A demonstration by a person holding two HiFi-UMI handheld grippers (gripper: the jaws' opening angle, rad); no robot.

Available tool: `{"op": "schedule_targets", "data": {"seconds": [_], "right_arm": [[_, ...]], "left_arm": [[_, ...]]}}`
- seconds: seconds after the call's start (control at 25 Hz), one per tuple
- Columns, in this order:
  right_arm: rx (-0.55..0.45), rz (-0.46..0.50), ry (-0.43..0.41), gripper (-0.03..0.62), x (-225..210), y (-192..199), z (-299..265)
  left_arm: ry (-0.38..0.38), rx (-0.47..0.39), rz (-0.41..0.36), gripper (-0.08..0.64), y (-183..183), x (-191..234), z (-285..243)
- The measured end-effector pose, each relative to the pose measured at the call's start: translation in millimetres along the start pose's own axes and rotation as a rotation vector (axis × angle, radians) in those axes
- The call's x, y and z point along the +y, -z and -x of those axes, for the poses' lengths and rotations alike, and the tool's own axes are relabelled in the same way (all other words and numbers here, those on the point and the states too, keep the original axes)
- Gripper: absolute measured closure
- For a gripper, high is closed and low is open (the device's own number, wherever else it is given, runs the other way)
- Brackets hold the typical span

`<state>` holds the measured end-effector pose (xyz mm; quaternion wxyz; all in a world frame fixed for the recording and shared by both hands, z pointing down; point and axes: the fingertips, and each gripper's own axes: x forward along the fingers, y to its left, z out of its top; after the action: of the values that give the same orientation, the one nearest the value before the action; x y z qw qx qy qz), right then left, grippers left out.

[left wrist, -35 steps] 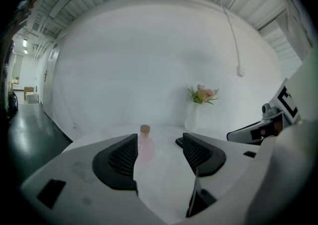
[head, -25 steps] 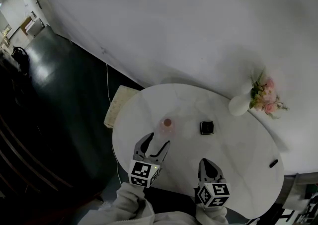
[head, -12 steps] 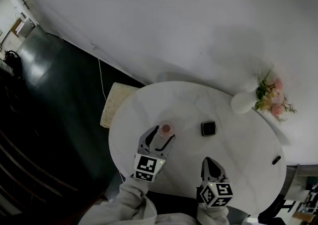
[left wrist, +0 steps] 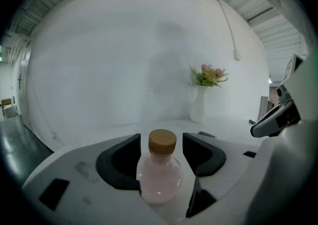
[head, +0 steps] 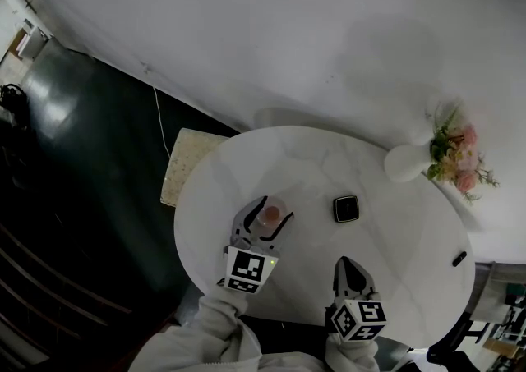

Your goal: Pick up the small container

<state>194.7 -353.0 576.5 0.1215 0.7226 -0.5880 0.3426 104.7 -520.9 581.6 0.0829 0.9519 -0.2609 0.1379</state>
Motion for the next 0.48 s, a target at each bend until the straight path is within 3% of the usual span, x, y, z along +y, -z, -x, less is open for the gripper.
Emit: {"op": "schedule_targets", "data": {"seconds": [0.12,0.2,0.48], "right_arm": [[0.002,-0.006,0.008,0.543,-1.9,0.4,-0.5],[0.001,-0.006,0.011,0.543,-2.3,0.4,-0.5],[-0.005,-0.007,0.021,0.543,-3.1,-1.6,0.2]], "left_arm": [[-0.005,0.017,-0.043,0.309,2.7,-0.6,-4.1],[-0.020,0.027,-0.081,0.417,4.7,0.8,-5.3],[-0.037,-0.002,-0.087,0.431,3.9,1.5,-5.4]]}}
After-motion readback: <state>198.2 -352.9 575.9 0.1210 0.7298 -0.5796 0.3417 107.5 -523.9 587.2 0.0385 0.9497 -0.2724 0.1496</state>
